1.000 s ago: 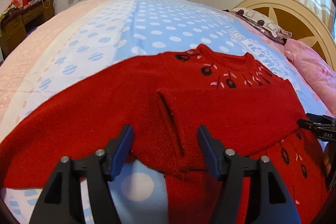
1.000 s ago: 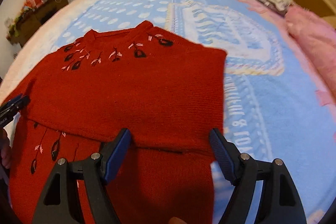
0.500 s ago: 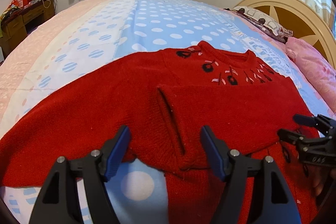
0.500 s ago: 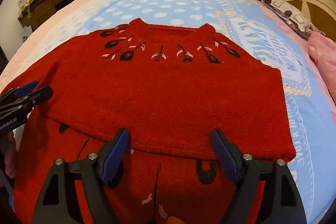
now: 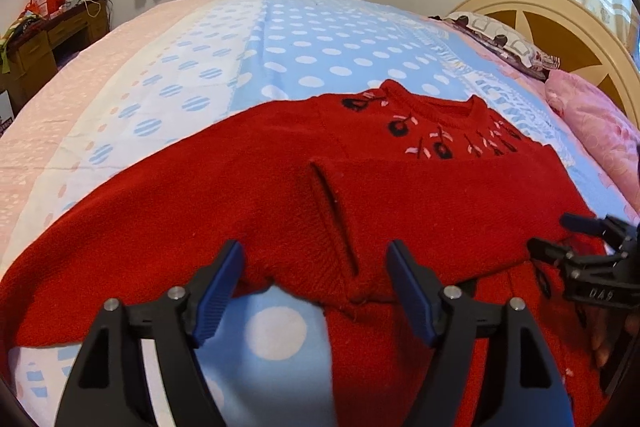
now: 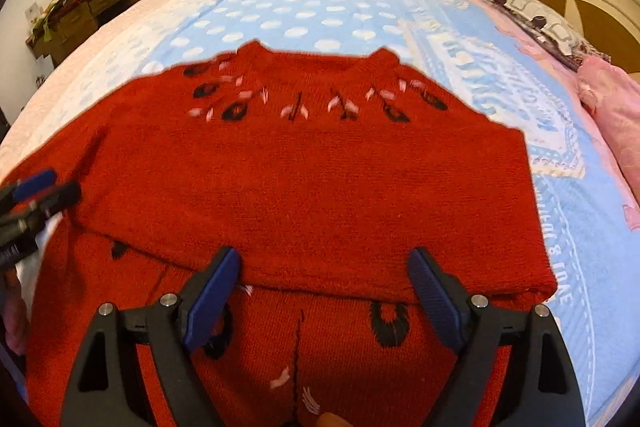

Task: Fold small clothes

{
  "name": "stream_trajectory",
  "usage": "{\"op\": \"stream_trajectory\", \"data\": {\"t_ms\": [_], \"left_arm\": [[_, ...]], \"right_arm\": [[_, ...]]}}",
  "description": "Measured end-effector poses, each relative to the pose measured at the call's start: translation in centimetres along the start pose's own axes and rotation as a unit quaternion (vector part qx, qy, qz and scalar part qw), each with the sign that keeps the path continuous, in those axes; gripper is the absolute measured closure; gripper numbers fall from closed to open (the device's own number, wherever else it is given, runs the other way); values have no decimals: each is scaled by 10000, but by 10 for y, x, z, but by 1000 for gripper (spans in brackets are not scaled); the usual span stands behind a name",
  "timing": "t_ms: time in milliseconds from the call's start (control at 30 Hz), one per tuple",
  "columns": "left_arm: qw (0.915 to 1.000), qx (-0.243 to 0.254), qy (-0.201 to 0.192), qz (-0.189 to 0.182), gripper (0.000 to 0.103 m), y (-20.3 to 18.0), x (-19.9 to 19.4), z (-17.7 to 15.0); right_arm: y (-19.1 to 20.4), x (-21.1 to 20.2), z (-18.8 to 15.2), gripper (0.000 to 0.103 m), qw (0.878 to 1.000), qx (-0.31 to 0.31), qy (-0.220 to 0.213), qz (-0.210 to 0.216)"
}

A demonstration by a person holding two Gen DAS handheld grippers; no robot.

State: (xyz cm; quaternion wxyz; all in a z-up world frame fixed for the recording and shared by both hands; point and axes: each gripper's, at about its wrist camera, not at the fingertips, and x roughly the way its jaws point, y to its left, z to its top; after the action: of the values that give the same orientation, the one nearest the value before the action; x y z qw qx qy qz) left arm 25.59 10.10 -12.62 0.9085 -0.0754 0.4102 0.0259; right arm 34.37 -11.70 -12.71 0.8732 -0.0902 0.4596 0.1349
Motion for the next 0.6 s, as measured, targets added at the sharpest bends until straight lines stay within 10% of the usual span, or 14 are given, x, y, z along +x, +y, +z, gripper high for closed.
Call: {"op": "stream_trajectory", "data": {"t_ms": [600], "left_arm": [[9999,-98,-31,108,24,15,-16,-5]], "right_arm": [[91,19,2,16,9924,-971,166,743]]}}
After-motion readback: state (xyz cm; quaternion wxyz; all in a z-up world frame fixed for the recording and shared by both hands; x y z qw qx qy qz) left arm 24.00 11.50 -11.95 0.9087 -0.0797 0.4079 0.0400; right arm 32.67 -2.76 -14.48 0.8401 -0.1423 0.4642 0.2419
